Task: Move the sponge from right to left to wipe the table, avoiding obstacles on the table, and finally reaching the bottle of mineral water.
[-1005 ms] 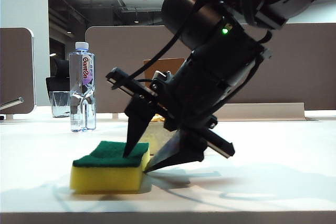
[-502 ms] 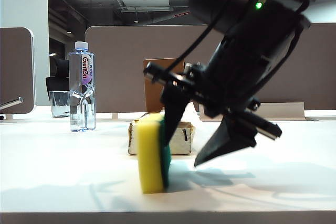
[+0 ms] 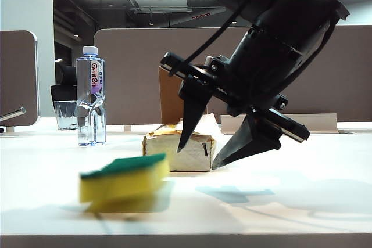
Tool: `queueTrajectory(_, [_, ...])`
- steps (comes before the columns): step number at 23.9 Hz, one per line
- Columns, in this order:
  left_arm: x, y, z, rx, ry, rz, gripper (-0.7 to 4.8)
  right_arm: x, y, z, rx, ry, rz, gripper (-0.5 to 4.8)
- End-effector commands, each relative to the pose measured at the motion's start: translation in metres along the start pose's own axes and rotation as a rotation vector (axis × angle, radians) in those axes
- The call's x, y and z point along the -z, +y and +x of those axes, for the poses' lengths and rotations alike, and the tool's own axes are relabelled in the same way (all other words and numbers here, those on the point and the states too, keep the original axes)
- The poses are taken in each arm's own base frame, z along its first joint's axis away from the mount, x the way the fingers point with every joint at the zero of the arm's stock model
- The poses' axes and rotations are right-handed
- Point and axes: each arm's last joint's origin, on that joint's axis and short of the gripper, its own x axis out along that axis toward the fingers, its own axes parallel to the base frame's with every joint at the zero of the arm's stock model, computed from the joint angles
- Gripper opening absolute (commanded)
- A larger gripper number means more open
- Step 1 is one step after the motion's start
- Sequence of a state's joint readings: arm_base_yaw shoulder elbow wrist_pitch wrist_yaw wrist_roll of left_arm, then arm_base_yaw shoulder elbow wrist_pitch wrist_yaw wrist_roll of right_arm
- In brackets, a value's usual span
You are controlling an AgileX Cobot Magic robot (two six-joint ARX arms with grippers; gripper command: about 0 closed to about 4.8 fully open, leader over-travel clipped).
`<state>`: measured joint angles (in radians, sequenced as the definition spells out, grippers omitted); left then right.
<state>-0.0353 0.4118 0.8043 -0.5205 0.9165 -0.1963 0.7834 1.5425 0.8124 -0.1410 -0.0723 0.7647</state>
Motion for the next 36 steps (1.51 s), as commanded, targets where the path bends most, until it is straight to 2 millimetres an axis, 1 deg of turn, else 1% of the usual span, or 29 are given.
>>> queueTrajectory(1, [-0.001, -0.002, -0.001, 0.009, -0.002, 0.006, 4.79, -0.006, 0.008, -0.01, -0.04, -0.034, -0.019, 2.48])
queueTrajectory(3, [-0.001, -0.002, -0.001, 0.008, 0.001, 0.002, 4.79, -0.014, 0.013, -0.02, -0.068, -0.071, -0.04, 2.48])
queueTrajectory(7, [0.0, -0.001, -0.001, 0.006, 0.009, -0.008, 4.79, -0.026, 0.015, -0.038, -0.063, -0.1, -0.079, 2.48])
queueTrajectory(8, [0.001, -0.001, -0.001, 0.005, 0.012, -0.012, 4.79, -0.031, 0.015, -0.046, -0.056, -0.113, -0.093, 2.48])
queueTrajectory(10, [0.001, -0.001, -0.001, 0.005, 0.013, -0.013, 4.79, -0.043, 0.012, -0.071, -0.038, -0.184, -0.122, 2.48])
queueTrajectory(12, [0.001, -0.001, -0.001, 0.002, 0.012, -0.013, 4.79, -0.048, 0.008, -0.086, -0.035, -0.24, -0.128, 2.48])
queueTrajectory(13, [0.001, -0.001, -0.001, 0.002, 0.012, -0.012, 4.79, -0.052, 0.004, -0.103, -0.032, -0.299, -0.137, 2.47])
queueTrajectory(14, [0.001, -0.001, -0.001, 0.002, 0.012, -0.009, 4.79, -0.054, 0.002, -0.112, -0.033, -0.33, -0.151, 2.47])
queueTrajectory(16, [0.001, -0.001, -0.001, -0.001, 0.011, -0.009, 4.79, -0.058, -0.008, -0.14, -0.015, -0.408, -0.164, 2.47])
queueTrajectory(18, [0.001, -0.001, -0.001, -0.011, 0.009, -0.009, 4.79, -0.059, -0.017, -0.154, 0.012, -0.441, -0.164, 2.47])
queueTrajectory(21, [0.001, 0.0, -0.001, -0.027, 0.007, -0.01, 4.79, -0.057, -0.029, -0.174, 0.06, -0.477, -0.159, 2.46])
queueTrajectory(22, [0.001, 0.0, -0.001, -0.028, 0.006, -0.009, 4.79, -0.056, -0.037, -0.185, 0.092, -0.497, -0.162, 2.46])
queueTrajectory(25, [0.001, 0.0, -0.001, -0.028, 0.007, -0.01, 4.79, -0.049, -0.05, -0.208, 0.152, -0.536, -0.157, 2.44])
queueTrajectory(28, [0.001, 0.0, -0.001, -0.027, 0.007, -0.01, 4.79, -0.04, -0.056, -0.224, 0.192, -0.558, -0.17, 2.43])
queueTrajectory(32, [0.001, 0.0, -0.001, -0.028, 0.006, -0.009, 4.79, -0.028, -0.06, -0.237, 0.251, -0.565, -0.187, 2.43])
queueTrajectory(36, [0.0, 0.001, -0.001, -0.05, 0.002, -0.009, 4.79, -0.014, -0.065, -0.248, 0.382, -0.566, -0.214, 2.43])
